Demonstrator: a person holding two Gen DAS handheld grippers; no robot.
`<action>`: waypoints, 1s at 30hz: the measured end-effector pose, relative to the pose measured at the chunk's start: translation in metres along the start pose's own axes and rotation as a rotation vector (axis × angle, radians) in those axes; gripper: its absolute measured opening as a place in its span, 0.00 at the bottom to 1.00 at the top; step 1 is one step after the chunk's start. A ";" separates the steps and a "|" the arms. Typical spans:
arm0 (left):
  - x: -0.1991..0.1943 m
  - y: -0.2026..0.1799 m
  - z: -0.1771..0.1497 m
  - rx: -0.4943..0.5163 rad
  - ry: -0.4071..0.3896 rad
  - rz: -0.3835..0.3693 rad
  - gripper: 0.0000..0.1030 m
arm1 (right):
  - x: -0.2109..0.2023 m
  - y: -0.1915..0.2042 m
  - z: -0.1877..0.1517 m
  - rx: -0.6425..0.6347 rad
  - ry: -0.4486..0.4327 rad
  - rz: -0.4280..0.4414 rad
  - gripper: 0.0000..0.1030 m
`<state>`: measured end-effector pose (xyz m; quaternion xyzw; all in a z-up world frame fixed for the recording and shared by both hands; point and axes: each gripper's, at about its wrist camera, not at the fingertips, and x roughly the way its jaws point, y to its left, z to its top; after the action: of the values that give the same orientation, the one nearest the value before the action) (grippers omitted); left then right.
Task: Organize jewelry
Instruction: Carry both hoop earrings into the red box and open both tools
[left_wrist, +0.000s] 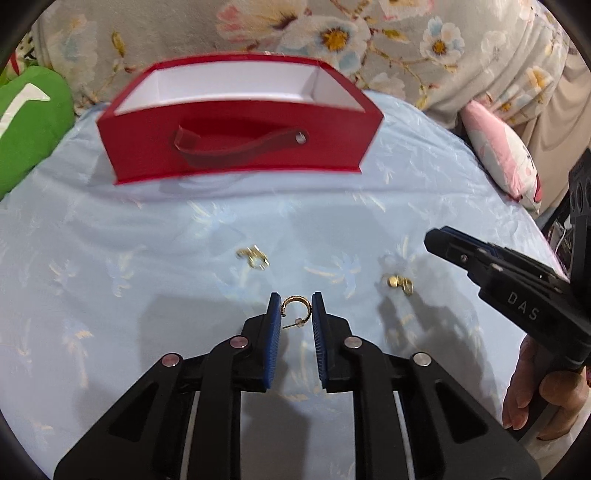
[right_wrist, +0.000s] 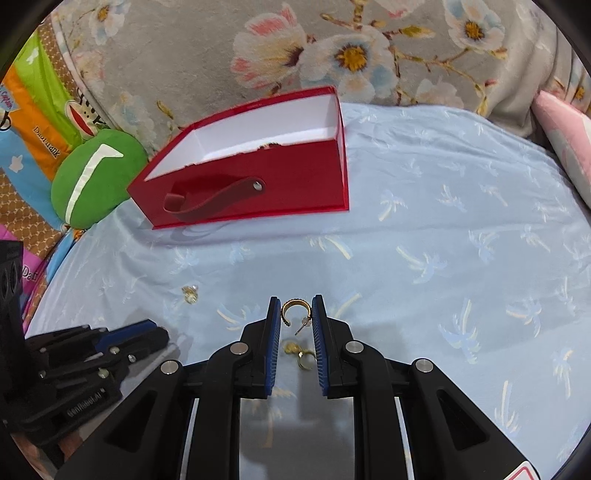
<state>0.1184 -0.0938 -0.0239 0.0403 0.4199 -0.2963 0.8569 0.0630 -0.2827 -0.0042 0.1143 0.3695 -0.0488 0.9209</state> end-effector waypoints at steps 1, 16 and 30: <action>-0.006 0.003 0.006 -0.002 -0.015 0.004 0.16 | -0.004 0.003 0.006 -0.010 -0.012 0.009 0.15; -0.064 0.064 0.171 0.031 -0.302 0.178 0.16 | -0.022 0.060 0.164 -0.196 -0.223 0.061 0.15; 0.033 0.097 0.288 0.056 -0.264 0.185 0.16 | 0.098 0.052 0.276 -0.131 -0.130 0.113 0.15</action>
<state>0.3869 -0.1217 0.1200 0.0634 0.2896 -0.2306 0.9268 0.3273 -0.3008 0.1303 0.0713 0.3044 0.0203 0.9497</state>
